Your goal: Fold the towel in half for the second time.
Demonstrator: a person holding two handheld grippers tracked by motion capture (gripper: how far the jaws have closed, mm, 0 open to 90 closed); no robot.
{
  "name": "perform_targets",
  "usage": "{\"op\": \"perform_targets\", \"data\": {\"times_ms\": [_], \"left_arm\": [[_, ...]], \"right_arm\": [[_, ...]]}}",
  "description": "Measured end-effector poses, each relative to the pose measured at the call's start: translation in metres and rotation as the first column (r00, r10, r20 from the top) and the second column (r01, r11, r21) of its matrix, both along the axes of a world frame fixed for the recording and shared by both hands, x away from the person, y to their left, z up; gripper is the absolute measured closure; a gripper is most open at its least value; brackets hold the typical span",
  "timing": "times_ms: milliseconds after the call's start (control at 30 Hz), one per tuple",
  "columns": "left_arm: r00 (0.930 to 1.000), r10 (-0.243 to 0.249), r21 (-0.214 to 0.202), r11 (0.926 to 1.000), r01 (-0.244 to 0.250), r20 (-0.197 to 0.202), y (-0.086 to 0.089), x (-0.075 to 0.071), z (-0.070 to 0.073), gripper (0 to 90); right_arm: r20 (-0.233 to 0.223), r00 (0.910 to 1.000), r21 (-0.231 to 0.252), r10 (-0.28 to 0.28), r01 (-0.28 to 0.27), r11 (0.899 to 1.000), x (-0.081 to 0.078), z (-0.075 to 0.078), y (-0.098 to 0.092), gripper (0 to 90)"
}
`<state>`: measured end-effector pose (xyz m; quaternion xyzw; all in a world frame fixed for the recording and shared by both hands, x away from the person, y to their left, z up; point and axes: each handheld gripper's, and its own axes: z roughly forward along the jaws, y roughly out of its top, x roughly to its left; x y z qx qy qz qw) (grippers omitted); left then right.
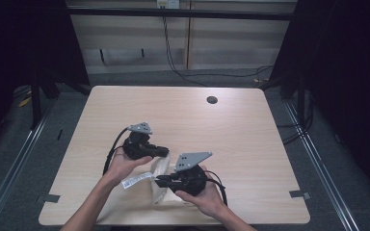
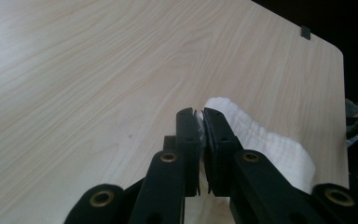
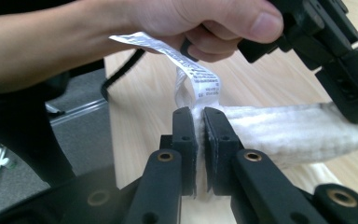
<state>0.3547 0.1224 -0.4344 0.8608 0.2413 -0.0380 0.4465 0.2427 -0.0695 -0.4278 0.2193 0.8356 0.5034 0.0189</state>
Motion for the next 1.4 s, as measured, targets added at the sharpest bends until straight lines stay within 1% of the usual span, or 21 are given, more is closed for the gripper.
{"op": "perform_targets", "data": {"times_ms": [167, 367, 400, 433, 467, 600, 667, 700, 767, 800, 833, 933, 1000, 1067, 1133, 1167, 1200, 1233, 1267, 1333, 1400], "left_arm": [[0.9995, -0.022, 0.022, 0.9995, 0.022, -0.023, -0.022, 0.003, -0.012, 85.7], [0.9985, -0.04, 0.027, 0.9988, 0.041, -0.038, -0.041, 0.002, -0.022, 85.6], [0.9982, -0.045, 0.042, 0.9981, 0.046, -0.041, -0.046, 0.001, -0.025, 85.6], [0.9978, -0.045, 0.039, 0.9981, 0.047, -0.048, -0.049, 0.001, -0.028, 85.6], [0.9975, -0.052, 0.051, 0.9972, 0.055, -0.047, -0.053, 0.001, -0.029, 85.6], [0.9951, -0.074, 0.048, 0.9959, 0.077, -0.065, -0.066, 0.002, -0.036, 85.0], [0.9927, -0.073, 0.018, 0.997, 0.076, -0.095, -0.068, 0.006, -0.037, 84.8], [0.9917, -0.081, 0.011, 0.9965, 0.082, -0.1, -0.071, 0.005, -0.039, 84.7], [0.9916, -0.097, 0.055, 0.9932, 0.102, -0.085, -0.079, 0.002, -0.043, 83.1], [0.991, -0.105, 0.051, 0.9927, 0.109, -0.083, -0.081, 0.002, -0.046, 81.8], [0.9921, -0.089, 0.061, 0.9936, 0.095, -0.088, -0.081, 0.002, -0.046, 80.1], [0.994, -0.076, 0.026, 0.9966, 0.078, -0.079, -0.079, 0.003, -0.044, 71.2], [0.9968, -0.064, 0.01, 0.9978, 0.065, -0.047, -0.075, 0.001, -0.037, 63.6], [0.9986, -0.047, 0.006, 0.9989, 0.047, -0.024, -0.07, 0.001, -0.029, 57.8], [0.999, -0.035, -0.005, 0.9994, 0.034, -0.027, -0.063, 0.002, -0.022, 53.8], [0.9994, -0.026, 0.003, 0.9997, 0.026, -0.024, -0.06, 0.002, -0.021, 52.7], [0.9997, -0.012, 0.002, 0.9999, 0.012, -0.02, -0.057, 0.002, -0.02, 51.9], [0.9998, -0.014, 0.006, 0.9999, 0.014, -0.015, -0.053, 0.002, -0.02, 51.3], [0.9999, -0.01, 0.023, 0.9997, 0.01, -0.012, -0.049, 0.001, -0.019, 51.2], [1.0, 0.004, 0.035, 0.9994, -0.003, -0.004, -0.041, -0.002, -0.019, 48.9], [0.9999, 0.009, 0.037, 0.9993, -0.009, 0.008, -0.031, -0.006, -0.019, 47.6]], "right_arm": [[-0.019, 0.9984, -0.008, -0.053, 0.053, 0.999, -0.006, -0.013, -0.024, 83.5], [-0.027, 0.9954, -0.022, -0.093, 0.092, 0.996, -0.013, -0.02, -0.04, 83.2], [-0.028, 0.9949, -0.03, -0.097, 0.096, 0.995, -0.014, -0.021, -0.041, 83.2], [-0.031, 0.994, -0.041, -0.105, 0.104, 0.994, -0.016, -0.024, -0.044, 83.2], [-0.034, 0.9935, -0.046, -0.109, 0.107, 0.993, -0.017, -0.026, -0.047, 83.0], [-0.034, 0.9909, -0.077, -0.13, 0.127, 0.989, -0.023, -0.034, -0.057, 82.0], [-0.047, 0.9887, -0.086, -0.143, 0.138, 0.987, -0.024, -0.036, -0.063, 81.2], [-0.051, 0.9866, -0.09, -0.155, 0.15, 0.985, -0.023, -0.037, -0.066, 80.5], [-0.058, 0.9853, -0.094, -0.161, 0.155, 0.983, -0.023, -0.04, -0.07, 76.9], [-0.051, 0.9849, -0.109, -0.166, 0.16, 0.981, -0.024, -0.041, -0.071, 75.9], [-0.049, 0.9857, -0.117, -0.161, 0.154, 0.981, -0.025, -0.042, -0.073, 72.8], [-0.053, 0.9832, -0.13, -0.174, 0.166, 0.977, -0.028, -0.044, -0.08, 63.8], [-0.048, 0.9815, -0.119, -0.185, 0.179, 0.977, -0.03, -0.044, -0.086, 57.1], [-0.045, 0.9756, -0.117, -0.215, 0.208, 0.971, -0.031, -0.041, -0.096, 51.8], [-0.045, 0.9704, -0.105, -0.237, 0.231, 0.967, -0.031, -0.039, -0.106, 47.7], [-0.038, 0.9657, -0.108, -0.257, 0.252, 0.962, -0.032, -0.037, -0.112, 45.6], [-0.039, 0.9638, -0.102, -0.264, 0.259, 0.961, -0.031, -0.037, -0.115, 45.0], [-0.039, 0.9601, -0.099, -0.277, 0.272, 0.957, -0.031, -0.036, -0.12, 44.8], [-0.031, 0.9552, -0.1, -0.294, 0.29, 0.952, -0.03, -0.035, -0.124, 44.4], [-0.031, 0.9475, -0.094, -0.318, 0.314, 0.945, -0.027, -0.033, -0.133, 44.1], [-0.025, 0.9386, -0.095, -0.344, 0.34, 0.935, -0.024, -0.031, -0.141, 43.7]]}}
